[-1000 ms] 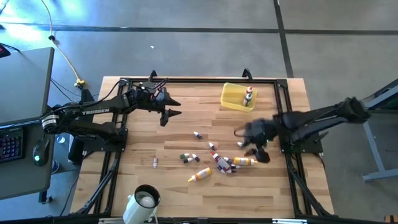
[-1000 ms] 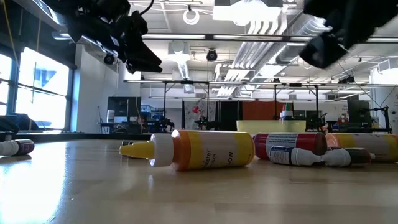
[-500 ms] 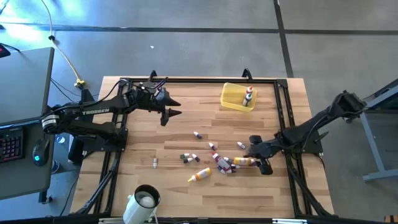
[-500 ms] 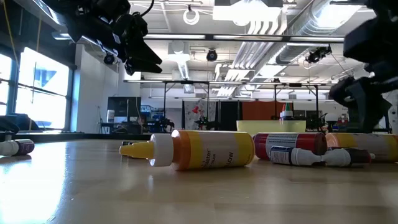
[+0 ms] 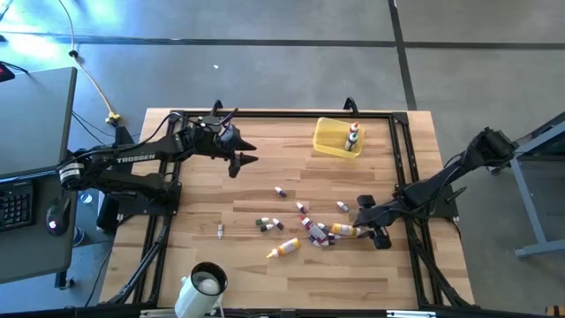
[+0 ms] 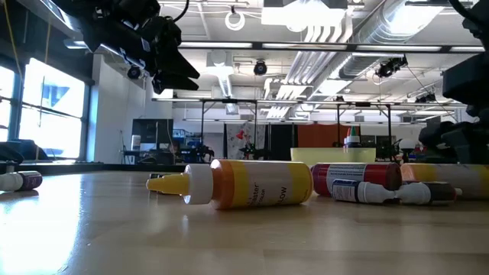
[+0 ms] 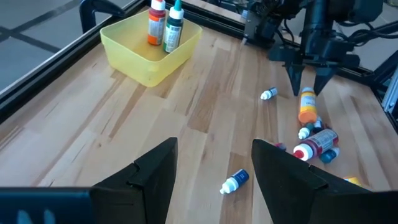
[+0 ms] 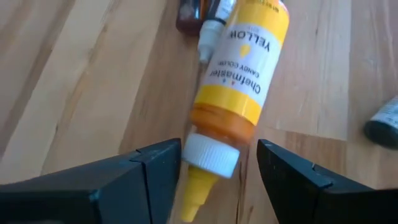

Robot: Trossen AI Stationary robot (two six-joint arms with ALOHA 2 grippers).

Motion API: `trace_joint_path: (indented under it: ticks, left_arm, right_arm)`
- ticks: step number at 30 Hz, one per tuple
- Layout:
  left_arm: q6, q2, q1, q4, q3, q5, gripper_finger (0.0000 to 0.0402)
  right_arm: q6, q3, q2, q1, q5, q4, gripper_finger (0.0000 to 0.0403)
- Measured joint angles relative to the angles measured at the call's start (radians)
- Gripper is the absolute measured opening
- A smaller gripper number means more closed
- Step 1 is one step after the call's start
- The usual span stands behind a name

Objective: Pick & Place food coloring
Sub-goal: Put the right big yellow food coloring bottle into the yellow bin

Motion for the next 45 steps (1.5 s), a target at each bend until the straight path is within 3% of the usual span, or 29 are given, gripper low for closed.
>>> trace_joint_path:
  ticks: [4, 12, 21, 25, 31, 38, 41, 45]
  left_arm:
    - [0.0, 0.0, 0.0, 0.001, 0.0, -0.002, 0.0206]
    - [0.0, 0.0, 0.0, 0.001, 0.0, -0.006, 0.0206]
    - [0.0, 0.0, 0.0, 0.003, 0.0, -0.006, 0.0206]
    - [0.0, 0.0, 0.0, 0.004, 0.0, -0.006, 0.0206]
    - [0.0, 0.0, 0.0, 0.004, 0.0, -0.006, 0.0206]
    - [0.0, 0.0, 0.0, 0.004, 0.0, -0.005, 0.0206]
    - [0.0, 0.0, 0.0, 0.003, 0.0, -0.005, 0.0206]
    - [0.0, 0.0, 0.0, 0.003, 0.0, -0.005, 0.0206]
  right_arm:
    - [-0.007, -0.033, -0.001, 0.0, 0.005, 0.045, 0.0195]
    - [-0.028, -0.042, 0.0, -0.001, 0.034, 0.137, 0.0114]
    - [-0.098, 0.058, -0.001, -0.033, 0.099, 0.119, 0.0119]
    - [-0.176, 0.205, -0.001, -0.075, 0.176, -0.106, 0.0122]
    - [-0.344, 0.53, -0.001, -0.168, 0.314, -0.655, 0.0118]
    - [-0.546, 0.861, 0.014, -0.365, 0.46, -1.014, 0.0118]
    - [-0.551, 0.937, 0.036, -0.495, 0.457, -1.084, 0.0118]
    - [-0.546, 0.978, 0.096, -0.68, 0.336, -1.168, 0.0118]
